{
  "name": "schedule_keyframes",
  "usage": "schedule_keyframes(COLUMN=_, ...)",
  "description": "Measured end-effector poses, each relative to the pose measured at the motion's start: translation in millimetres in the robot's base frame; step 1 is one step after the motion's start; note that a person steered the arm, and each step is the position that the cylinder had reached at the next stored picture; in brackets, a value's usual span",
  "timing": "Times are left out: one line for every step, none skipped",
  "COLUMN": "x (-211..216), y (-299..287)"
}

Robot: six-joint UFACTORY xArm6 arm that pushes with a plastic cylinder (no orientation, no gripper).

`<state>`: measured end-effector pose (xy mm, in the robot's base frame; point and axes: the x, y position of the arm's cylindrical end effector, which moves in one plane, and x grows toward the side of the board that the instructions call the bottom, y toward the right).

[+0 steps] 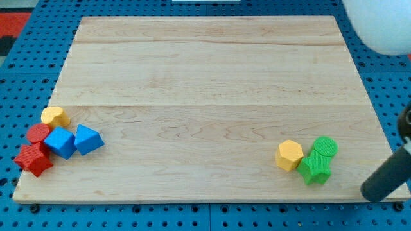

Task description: Push the green star towards center left

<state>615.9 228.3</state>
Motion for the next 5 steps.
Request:
schedule_keyframes(x=-10, y=-19)
schedule_keyframes(x=-20, y=-35)
schedule_keyframes(x=-27, y=-38)
schedule_keyframes(x=-26, y=-35)
schedule_keyframes(x=-9, y=-67)
